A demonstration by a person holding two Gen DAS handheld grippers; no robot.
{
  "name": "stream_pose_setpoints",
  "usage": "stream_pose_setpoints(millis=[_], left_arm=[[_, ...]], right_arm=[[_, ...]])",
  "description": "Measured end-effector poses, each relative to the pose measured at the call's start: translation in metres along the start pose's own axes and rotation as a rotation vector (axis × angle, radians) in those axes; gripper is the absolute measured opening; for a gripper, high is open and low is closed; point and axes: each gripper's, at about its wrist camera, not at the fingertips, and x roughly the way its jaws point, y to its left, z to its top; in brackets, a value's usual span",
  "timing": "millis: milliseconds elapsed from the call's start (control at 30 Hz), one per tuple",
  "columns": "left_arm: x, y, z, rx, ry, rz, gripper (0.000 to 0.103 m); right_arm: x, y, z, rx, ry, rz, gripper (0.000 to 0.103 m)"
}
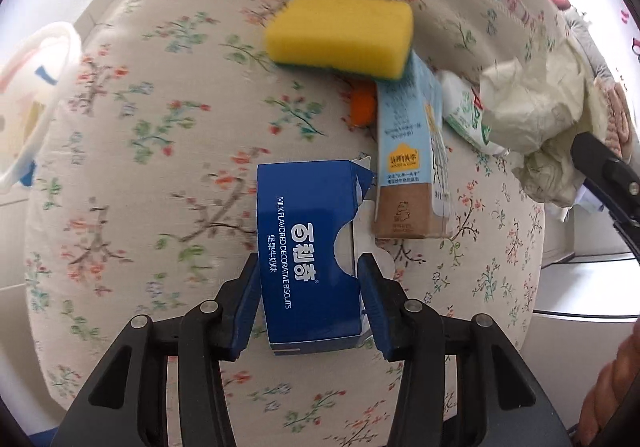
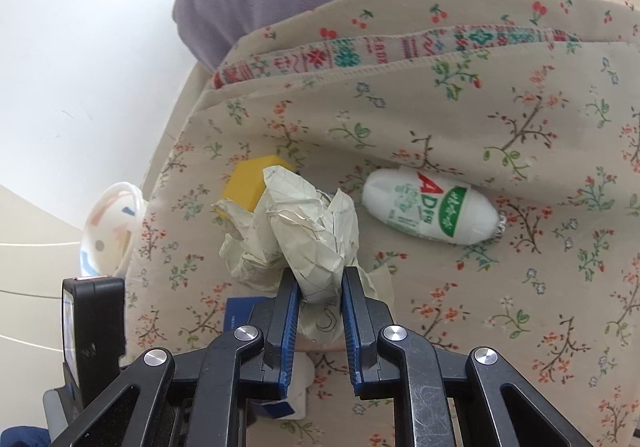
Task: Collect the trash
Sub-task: 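Carry tissue and blue box over the wastebasket and open both grippers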
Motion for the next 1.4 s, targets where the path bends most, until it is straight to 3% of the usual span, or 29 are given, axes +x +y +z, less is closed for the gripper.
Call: stream_pose_setpoints(millis=[500, 633, 800, 1067, 1233, 1400], left_arm=[[-0.061, 0.046, 0.010, -0.072, -0.077, -0.091, 0.050], [-0.076, 0.057, 0.019, -0.097, -0.122, -0.081, 0.050], [-0.103, 0.097, 0.035, -0.174, -0.173, -0.080, 0.050], [-0.166, 0.206, 0.066, -0.348, -0.294, -0.087, 0.050], [-0.173, 0.264, 0.075, -0.443, -0.292, -0.066, 0.050], [-0.166, 0.289, 0.080, -0.474, -0.269, -0.043, 0.050]], right_arm=[[0.003, 0.023, 0.004, -0.024, -0.025, 0.048, 0.018], [0.007, 0.032, 0.006, -0.034, -0.028, 0.065, 0.018], [0.012, 0.047, 0.009, -0.050, -0.032, 0.097, 0.018], [0.025, 0.077, 0.010, -0.076, -0.012, 0.172, 0.018], [0.063, 0.119, 0.007, -0.123, 0.071, 0.226, 0.018], [0.089, 0.167, 0.006, -0.189, 0.088, 0.260, 0.018]])
